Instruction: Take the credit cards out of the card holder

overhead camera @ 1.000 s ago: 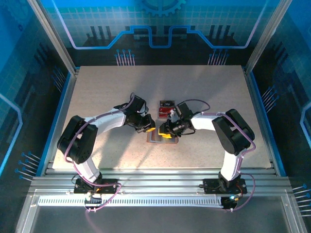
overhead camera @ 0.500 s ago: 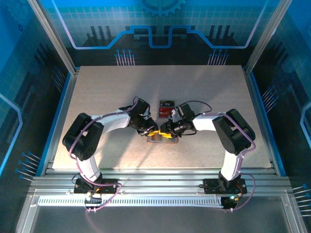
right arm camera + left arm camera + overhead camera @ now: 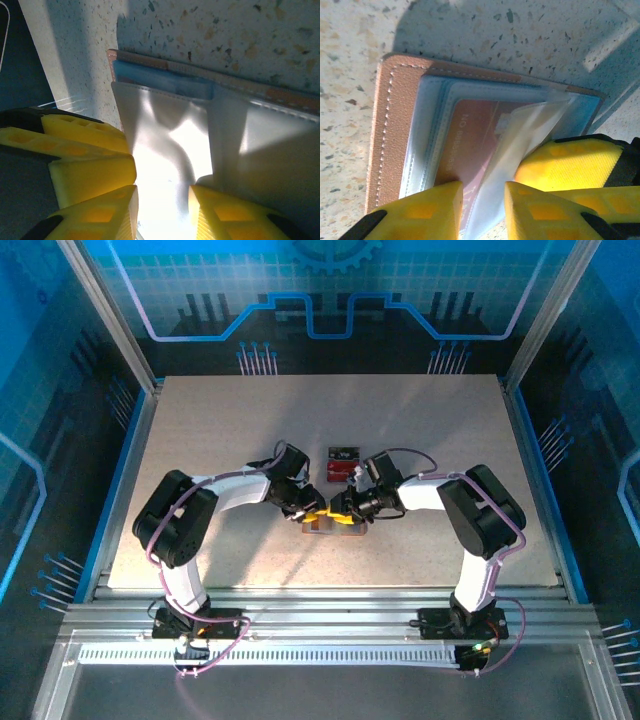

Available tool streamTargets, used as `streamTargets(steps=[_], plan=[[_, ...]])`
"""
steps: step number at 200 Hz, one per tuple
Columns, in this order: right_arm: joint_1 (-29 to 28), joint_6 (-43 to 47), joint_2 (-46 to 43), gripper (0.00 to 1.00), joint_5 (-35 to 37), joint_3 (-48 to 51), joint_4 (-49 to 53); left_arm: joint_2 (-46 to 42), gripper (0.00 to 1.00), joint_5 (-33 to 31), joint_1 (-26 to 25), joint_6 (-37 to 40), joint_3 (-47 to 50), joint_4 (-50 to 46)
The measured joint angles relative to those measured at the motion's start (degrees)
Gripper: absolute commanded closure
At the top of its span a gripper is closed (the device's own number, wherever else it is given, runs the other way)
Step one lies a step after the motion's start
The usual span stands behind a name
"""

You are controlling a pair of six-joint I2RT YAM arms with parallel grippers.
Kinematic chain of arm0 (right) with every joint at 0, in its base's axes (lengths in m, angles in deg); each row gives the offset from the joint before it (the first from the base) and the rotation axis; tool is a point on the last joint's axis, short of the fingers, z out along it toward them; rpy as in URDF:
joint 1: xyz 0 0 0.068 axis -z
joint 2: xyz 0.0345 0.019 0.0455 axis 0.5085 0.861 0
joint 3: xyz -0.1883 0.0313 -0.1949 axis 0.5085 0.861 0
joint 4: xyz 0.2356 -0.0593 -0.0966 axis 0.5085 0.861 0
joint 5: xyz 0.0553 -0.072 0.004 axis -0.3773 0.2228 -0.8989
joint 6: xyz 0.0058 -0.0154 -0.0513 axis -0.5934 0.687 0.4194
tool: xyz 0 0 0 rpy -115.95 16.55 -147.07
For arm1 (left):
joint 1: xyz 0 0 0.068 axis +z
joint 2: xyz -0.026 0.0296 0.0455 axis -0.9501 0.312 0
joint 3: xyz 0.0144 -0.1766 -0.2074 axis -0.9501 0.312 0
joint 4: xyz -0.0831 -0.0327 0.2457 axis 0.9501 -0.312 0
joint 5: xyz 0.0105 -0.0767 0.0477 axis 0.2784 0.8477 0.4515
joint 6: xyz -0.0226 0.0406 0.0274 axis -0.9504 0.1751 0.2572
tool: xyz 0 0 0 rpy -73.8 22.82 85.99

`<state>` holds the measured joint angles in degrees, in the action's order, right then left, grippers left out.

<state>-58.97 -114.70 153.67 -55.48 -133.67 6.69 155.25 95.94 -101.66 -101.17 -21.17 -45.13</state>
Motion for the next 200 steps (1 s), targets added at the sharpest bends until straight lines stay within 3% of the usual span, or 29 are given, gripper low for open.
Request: streamTargets(steps=[91,200], plan=[[0.1,-0.4,-0.5,0.67,0.0,0.3,-0.2,0.0,0.84,0.0,0.0,-1.1,0.0,0.9],[0.5,-0.3,-9.2,0.65,1.3,0.2,5.9,0.0,0.81,0.1,0.0,-1.1,0.0,1.4]])
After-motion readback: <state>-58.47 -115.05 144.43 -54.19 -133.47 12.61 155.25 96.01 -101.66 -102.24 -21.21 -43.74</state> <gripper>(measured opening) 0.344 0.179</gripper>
